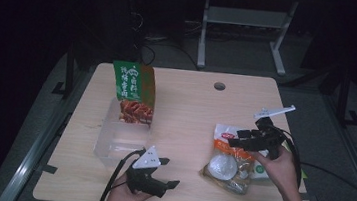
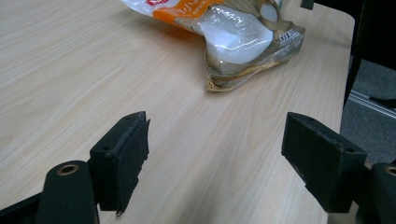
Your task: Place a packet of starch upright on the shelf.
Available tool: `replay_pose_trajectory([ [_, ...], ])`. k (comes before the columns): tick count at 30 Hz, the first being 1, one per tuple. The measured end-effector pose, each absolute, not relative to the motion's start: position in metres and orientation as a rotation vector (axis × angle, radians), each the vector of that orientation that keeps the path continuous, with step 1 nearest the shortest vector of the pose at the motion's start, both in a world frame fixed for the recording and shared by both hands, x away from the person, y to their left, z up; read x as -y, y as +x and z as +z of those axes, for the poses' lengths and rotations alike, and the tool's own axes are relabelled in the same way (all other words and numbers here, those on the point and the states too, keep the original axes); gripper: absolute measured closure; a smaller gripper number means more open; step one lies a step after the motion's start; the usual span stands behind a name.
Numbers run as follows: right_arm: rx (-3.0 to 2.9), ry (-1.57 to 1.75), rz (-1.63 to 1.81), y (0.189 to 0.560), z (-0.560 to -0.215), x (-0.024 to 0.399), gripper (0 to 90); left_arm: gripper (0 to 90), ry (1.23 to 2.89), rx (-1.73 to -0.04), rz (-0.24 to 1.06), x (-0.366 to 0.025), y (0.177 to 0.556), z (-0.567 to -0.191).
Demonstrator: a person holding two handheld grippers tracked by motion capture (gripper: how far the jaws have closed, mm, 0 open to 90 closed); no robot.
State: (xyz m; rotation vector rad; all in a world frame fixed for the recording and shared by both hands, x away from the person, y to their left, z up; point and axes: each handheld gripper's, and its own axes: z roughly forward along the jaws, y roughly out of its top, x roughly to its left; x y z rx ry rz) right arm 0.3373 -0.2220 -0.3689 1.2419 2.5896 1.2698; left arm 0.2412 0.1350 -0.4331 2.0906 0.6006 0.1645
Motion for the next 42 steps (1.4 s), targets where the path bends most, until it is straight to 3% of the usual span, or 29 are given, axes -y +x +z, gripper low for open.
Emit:
replay_pose_trajectory([
  [29,-2.52,1.441,1.177,0.301,-0.414,0.29,41.2,22.4,2.094,-0.605,0.158,-0.134,0.243,-0.435],
  [38,-2.532,1.468,1.219,0.312,-0.424,0.282,45.8,22.4,2.101,-0.604,0.147,-0.133,0.243,-0.436],
  [42,-2.522,1.456,1.292,0.317,-0.424,0.281,52.6,22.4,2.101,-0.602,0.142,-0.132,0.244,-0.437],
])
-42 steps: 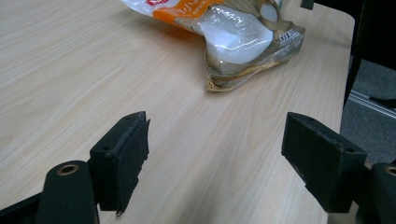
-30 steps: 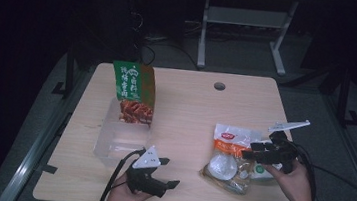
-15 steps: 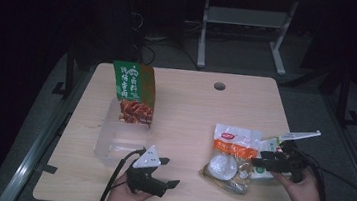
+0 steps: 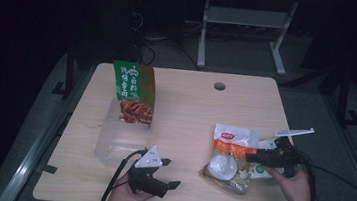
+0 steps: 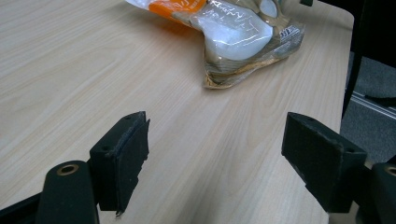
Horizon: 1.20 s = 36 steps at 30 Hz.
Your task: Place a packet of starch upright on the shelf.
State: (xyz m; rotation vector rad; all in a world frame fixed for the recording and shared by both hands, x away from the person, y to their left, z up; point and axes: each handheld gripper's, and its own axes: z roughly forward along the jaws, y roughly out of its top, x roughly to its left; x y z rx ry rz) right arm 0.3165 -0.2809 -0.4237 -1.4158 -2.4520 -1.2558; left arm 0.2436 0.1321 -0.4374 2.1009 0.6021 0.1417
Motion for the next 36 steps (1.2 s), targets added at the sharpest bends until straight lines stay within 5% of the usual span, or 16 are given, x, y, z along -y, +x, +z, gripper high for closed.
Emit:
replay_pose_trajectory([
  [8,2.439,-1.393,-1.257,0.325,-0.424,0.272,65.1,22.4,2.102,-0.601,0.133,-0.13,0.244,-0.438],
  [14,2.435,-1.331,-1.185,0.334,-0.429,0.262,89.2,22.5,2.1,-0.595,0.102,-0.126,0.246,-0.438],
  [31,2.497,-1.062,-1.397,0.315,-0.405,0.248,89.9,23.8,2.093,-0.569,0.051,-0.063,0.278,-0.438],
  [36,2.508,-1.002,-1.435,0.308,-0.401,0.245,89.9,36.9,2.039,-0.623,-0.048,-0.052,0.295,-0.444],
])
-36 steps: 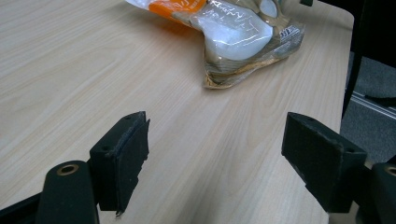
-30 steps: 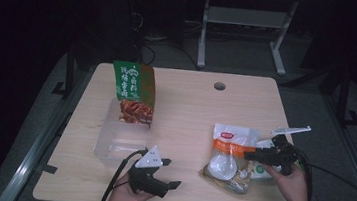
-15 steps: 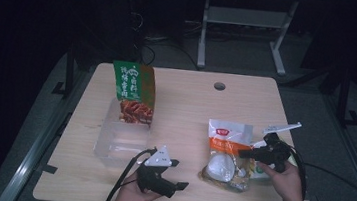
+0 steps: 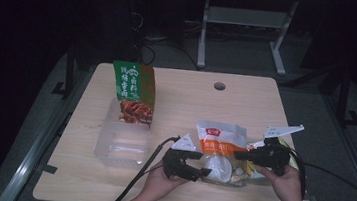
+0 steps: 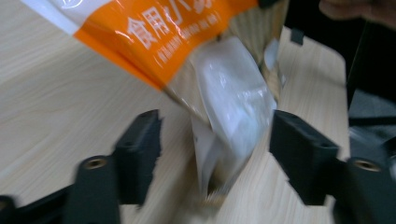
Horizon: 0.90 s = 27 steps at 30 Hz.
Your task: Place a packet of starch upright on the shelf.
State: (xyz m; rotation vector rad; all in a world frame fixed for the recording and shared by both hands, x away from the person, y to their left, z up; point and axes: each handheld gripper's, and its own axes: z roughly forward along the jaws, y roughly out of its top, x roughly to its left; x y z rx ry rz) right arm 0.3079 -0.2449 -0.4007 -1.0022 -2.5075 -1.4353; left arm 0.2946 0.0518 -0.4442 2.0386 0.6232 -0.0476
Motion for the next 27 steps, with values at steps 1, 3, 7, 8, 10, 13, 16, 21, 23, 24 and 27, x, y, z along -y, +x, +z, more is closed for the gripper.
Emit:
replay_pose_trajectory([
  [1,2.506,-0.995,-1.439,0.307,-0.4,0.244,89.9,43.5,2.028,-0.629,-0.068,-0.051,0.297,-0.445],
  [3,2.513,-0.966,-1.446,0.305,-0.399,0.24,90.0,62.4,2.011,-0.648,-0.113,-0.049,0.302,-0.445],
  [7,2.543,-0.945,-1.438,0.305,-0.398,0.235,90.0,81.3,1.988,-0.674,-0.197,-0.052,0.308,-0.446],
  [8,2.54,-0.944,-1.438,0.305,-0.398,0.234,89.9,83.6,1.99,-0.679,-0.188,-0.053,0.307,-0.445],
  [10,2.543,-0.941,-1.428,0.305,-0.399,0.233,89.5,86.5,2.004,-0.677,-0.153,-0.055,0.306,-0.443],
  [13,2.571,-0.945,-1.374,0.306,-0.399,0.225,86.2,88.4,2.014,-0.682,-0.104,-0.062,0.303,-0.441],
  [16,2.581,-0.942,-1.334,0.311,-0.402,0.216,78.5,89.2,2.018,-0.688,-0.078,-0.065,0.302,-0.439],
  [21,2.578,-0.93,-1.289,0.316,-0.407,0.203,77.7,89.2,2.033,-0.668,-0.049,-0.068,0.299,-0.438],
  [23,2.567,-0.916,-1.267,0.318,-0.408,0.198,85.1,88.6,2.044,-0.662,-0.031,-0.069,0.297,-0.437],
  [24,2.569,-0.92,-1.267,0.318,-0.408,0.197,88.0,87.1,2.037,-0.671,-0.029,-0.071,0.295,-0.437],
  [27,2.578,-0.932,-1.294,0.317,-0.404,0.197,89.9,67.8,2.045,-0.7,-0.01,-0.076,0.29,-0.434],
])
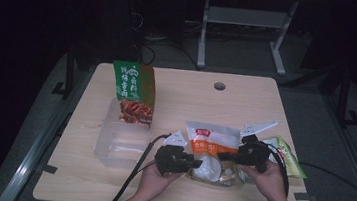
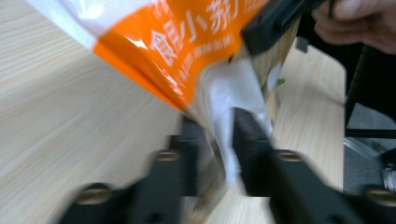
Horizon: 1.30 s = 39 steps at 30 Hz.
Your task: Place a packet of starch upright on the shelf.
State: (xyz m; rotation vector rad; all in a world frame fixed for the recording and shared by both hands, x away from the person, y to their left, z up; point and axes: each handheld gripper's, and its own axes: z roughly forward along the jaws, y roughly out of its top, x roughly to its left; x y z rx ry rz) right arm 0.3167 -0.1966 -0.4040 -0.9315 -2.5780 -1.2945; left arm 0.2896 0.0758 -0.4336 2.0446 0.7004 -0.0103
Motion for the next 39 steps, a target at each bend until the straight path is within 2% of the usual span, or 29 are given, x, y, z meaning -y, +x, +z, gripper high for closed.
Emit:
replay_pose_trajectory([
  [1,2.588,-0.944,-1.309,0.316,-0.401,0.197,90.0,62.6,2.054,-0.679,0.03,-0.08,0.284,-0.43],
  [4,2.593,-0.956,-1.317,0.315,-0.398,0.196,90.0,59.3,2.061,-0.667,0.062,-0.083,0.277,-0.426],
  [6,2.601,-0.952,-1.323,0.315,-0.394,0.195,90.0,54.0,2.078,-0.663,0.09,-0.087,0.271,-0.424],
  [13,2.611,-0.961,-1.344,0.319,-0.38,0.187,90.0,47.5,2.098,-0.629,0.116,-0.097,0.252,-0.423],
  [25,2.615,-0.937,-1.383,0.331,-0.363,0.167,90.0,44.6,2.12,-0.557,0.169,-0.12,0.236,-0.418],
  [39,2.611,-0.901,-1.399,0.341,-0.345,0.146,90.0,42.0,2.107,-0.547,0.144,-0.134,0.23,-0.429],
])
